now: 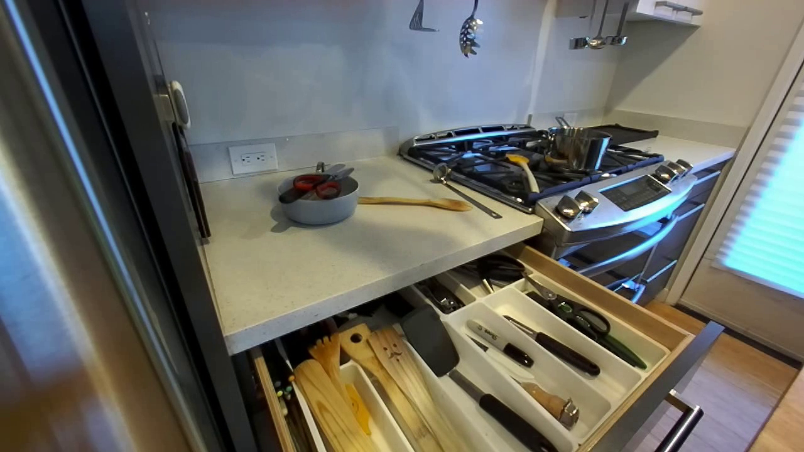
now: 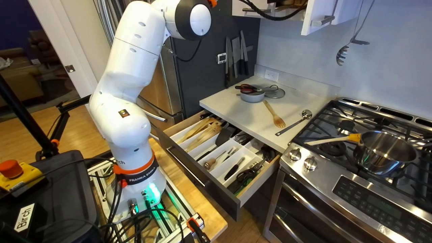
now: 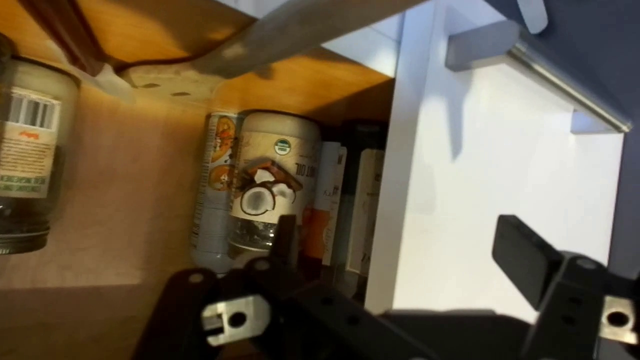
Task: Open the top left cupboard door
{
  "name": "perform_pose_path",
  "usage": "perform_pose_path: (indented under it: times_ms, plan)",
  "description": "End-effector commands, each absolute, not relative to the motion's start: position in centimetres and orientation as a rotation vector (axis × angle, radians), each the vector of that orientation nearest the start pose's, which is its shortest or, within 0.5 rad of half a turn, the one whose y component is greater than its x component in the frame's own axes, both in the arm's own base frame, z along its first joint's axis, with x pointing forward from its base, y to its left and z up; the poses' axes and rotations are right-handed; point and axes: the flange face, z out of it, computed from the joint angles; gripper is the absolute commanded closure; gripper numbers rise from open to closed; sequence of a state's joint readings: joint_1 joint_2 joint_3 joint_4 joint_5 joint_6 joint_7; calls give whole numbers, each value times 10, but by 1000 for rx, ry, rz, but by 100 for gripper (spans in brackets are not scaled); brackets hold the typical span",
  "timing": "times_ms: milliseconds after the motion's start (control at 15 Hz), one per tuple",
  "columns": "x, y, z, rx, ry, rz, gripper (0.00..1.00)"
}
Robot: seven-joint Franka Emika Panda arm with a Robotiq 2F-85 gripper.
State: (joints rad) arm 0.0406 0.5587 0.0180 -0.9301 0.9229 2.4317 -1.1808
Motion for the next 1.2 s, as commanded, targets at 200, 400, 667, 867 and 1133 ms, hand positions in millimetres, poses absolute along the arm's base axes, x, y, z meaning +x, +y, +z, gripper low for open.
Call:
perform_pose_path:
  times_ms: [200, 400, 667, 867, 1133]
  plan:
    - [771, 42, 661, -1854, -884, -1507, 0]
    - [760, 40, 668, -1748, -921, -1384, 0]
    - [734, 23, 686, -1637, -997, -1208, 0]
    - [711, 27, 699, -1516, -1045, -1061, 0]
    - [696, 32, 700, -1630, -1033, -887, 0]
